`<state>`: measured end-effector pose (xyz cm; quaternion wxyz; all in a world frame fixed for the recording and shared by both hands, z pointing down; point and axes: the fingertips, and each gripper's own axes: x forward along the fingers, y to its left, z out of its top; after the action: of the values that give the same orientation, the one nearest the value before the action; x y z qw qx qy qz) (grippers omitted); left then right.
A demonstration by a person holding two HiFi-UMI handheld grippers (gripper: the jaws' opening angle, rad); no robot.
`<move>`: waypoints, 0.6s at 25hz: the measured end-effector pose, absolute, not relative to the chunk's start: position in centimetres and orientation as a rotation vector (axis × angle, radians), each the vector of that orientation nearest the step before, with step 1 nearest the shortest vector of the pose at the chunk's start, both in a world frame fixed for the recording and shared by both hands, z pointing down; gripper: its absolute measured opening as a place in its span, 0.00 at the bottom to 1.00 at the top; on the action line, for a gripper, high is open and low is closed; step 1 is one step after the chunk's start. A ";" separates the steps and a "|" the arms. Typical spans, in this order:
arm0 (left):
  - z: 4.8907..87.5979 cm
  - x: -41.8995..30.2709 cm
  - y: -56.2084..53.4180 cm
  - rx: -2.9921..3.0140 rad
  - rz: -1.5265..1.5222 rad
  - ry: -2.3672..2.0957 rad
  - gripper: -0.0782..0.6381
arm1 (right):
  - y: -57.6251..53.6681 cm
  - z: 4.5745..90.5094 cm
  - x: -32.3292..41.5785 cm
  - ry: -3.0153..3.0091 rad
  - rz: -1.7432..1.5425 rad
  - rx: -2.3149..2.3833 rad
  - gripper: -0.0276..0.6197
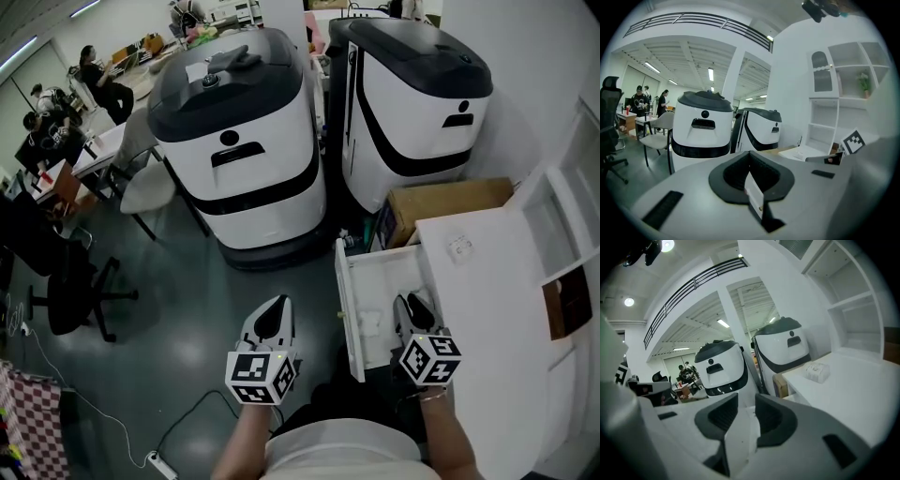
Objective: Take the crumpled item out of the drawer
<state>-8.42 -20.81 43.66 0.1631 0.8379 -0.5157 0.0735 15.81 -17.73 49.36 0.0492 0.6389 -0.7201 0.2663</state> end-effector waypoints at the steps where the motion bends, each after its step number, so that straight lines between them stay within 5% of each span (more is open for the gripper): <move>1: 43.7 -8.3 -21.0 2.386 0.212 -1.473 0.10 | -17.9 50.1 15.9 -2.184 0.826 1.929 0.20; 15: 44.9 -8.8 -22.5 2.315 0.250 -1.528 0.10 | -18.7 60.0 14.8 -2.005 0.979 1.663 0.20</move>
<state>-8.79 -22.50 44.87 0.1774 0.8181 -0.5399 0.0884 14.77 -18.74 60.02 0.1785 0.5879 -0.7090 0.3461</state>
